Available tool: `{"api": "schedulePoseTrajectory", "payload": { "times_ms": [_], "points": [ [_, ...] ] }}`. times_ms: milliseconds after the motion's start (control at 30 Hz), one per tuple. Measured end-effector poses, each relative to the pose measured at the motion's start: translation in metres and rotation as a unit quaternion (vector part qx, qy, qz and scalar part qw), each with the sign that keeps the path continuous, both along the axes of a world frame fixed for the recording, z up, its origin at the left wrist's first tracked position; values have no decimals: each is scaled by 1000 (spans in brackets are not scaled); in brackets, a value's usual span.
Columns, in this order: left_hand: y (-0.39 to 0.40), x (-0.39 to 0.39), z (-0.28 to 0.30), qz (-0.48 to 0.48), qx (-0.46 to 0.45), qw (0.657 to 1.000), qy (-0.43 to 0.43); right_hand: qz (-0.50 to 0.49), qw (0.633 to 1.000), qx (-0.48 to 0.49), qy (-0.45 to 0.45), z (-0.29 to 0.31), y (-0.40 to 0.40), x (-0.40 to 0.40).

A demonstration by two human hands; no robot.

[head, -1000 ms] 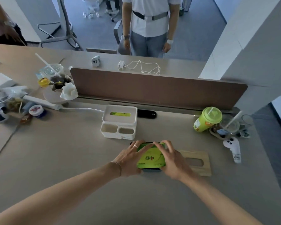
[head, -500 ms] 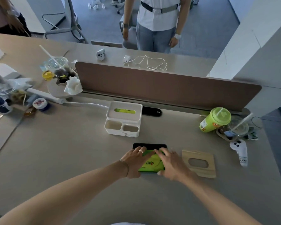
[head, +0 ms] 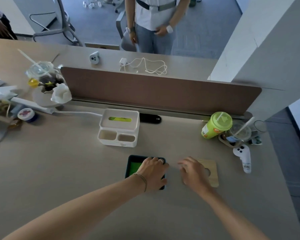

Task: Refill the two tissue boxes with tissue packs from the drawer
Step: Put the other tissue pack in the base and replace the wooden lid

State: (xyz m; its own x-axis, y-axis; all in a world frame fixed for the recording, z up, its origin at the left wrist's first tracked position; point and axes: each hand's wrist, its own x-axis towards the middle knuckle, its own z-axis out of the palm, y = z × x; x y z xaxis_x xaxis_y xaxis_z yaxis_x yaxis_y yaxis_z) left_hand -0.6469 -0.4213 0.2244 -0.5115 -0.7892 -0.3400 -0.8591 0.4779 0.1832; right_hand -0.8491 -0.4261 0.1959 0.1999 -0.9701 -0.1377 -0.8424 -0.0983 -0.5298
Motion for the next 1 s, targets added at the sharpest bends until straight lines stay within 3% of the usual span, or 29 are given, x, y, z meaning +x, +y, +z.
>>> {"api": "schedulePoseTrajectory", "payload": {
  "times_ms": [233, 433, 733, 1000],
  "points": [
    [-18, -78, -33, -23, 27, 999, -37, -122, 987, 101, 11, -41, 6, -82],
    [-27, -116, -76, 5, 91, 989, -120, -124, 982, 141, -15, -59, 12, -109],
    [-40, -139, -110, 22, 59, 996, -70, -111, 987, 115, -34, -57, 15, -134],
    [-41, -140, -87, -41, 16, 999, -26, -85, 989, 117, -10, -40, 11, -146]
  ]
}}
